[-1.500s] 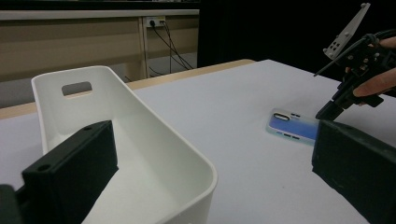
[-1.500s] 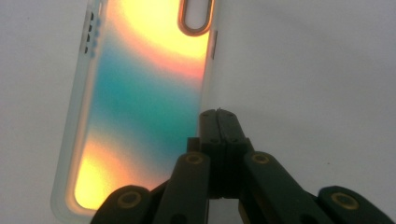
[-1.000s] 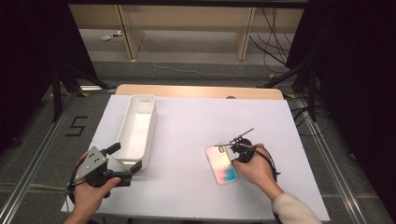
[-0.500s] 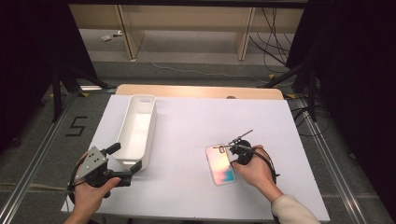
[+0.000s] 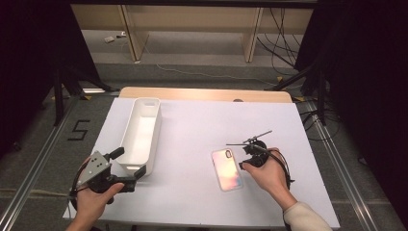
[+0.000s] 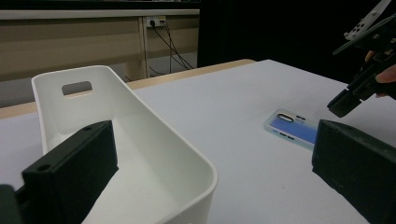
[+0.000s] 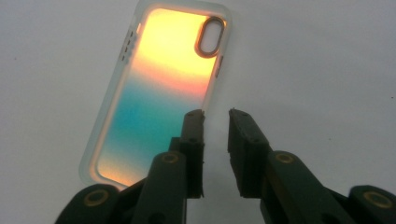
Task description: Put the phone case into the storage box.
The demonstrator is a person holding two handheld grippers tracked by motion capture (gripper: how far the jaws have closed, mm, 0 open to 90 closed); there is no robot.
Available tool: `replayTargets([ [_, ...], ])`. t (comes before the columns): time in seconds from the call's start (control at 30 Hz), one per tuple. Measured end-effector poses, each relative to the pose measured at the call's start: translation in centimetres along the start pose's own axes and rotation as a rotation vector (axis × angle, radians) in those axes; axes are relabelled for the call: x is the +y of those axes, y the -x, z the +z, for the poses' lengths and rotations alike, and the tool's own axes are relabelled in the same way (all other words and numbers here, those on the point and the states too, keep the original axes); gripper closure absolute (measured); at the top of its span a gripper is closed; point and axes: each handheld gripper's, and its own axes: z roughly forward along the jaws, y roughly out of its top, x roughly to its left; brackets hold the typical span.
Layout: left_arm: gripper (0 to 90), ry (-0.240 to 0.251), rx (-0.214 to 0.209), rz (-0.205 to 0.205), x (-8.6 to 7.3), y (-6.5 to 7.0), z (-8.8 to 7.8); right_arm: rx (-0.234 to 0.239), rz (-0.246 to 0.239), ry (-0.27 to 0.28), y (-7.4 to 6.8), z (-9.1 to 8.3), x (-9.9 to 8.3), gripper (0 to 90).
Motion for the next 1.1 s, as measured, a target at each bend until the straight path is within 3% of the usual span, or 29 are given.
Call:
replayTargets([
  [0.17,0.0,-0.003,-0.001,-0.001,0.0,0.0,0.0,0.026,0.041,0.029,-0.3,-1.0,0.2,55.3],
  [0.33,0.0,-0.007,0.001,-0.002,0.0,0.0,-0.1,0.040,-0.002,0.095,-0.3,-2.0,0.3,37.6],
  [0.4,0.0,-0.004,-0.002,-0.006,0.0,0.0,0.0,0.049,0.030,0.099,-0.6,-2.5,0.3,32.4],
  [0.43,0.0,-0.004,-0.001,-0.002,0.0,0.0,0.0,0.047,-0.001,0.103,-0.4,-2.6,0.3,31.0],
  [0.5,0.0,-0.004,-0.002,-0.003,0.0,0.0,0.0,0.054,0.026,0.103,-0.8,-3.1,0.4,28.6],
  [0.53,0.0,-0.006,0.000,0.001,0.0,0.0,0.0,0.054,-0.006,0.114,-0.7,-3.2,0.4,28.3],
  [0.67,0.0,-0.007,0.001,0.001,0.0,0.0,0.0,0.051,-0.016,0.114,-1.2,-3.8,0.4,27.2],
  [0.7,0.0,-0.007,0.002,-0.002,0.0,0.0,0.0,0.058,0.005,0.111,-1.4,-4.0,0.5,27.2],
  [0.77,0.0,-0.014,0.006,0.000,0.0,0.0,-0.1,0.054,-0.040,0.122,-1.3,-4.1,0.5,27.2],
  [0.83,0.0,-0.015,0.007,-0.001,0.0,0.0,-0.1,0.059,-0.010,0.122,-1.7,-4.5,0.6,27.2],
  [1.1,0.0,-0.016,0.006,0.000,0.0,0.0,0.0,0.056,-0.020,0.127,-1.8,-5.0,0.8,27.3],
])
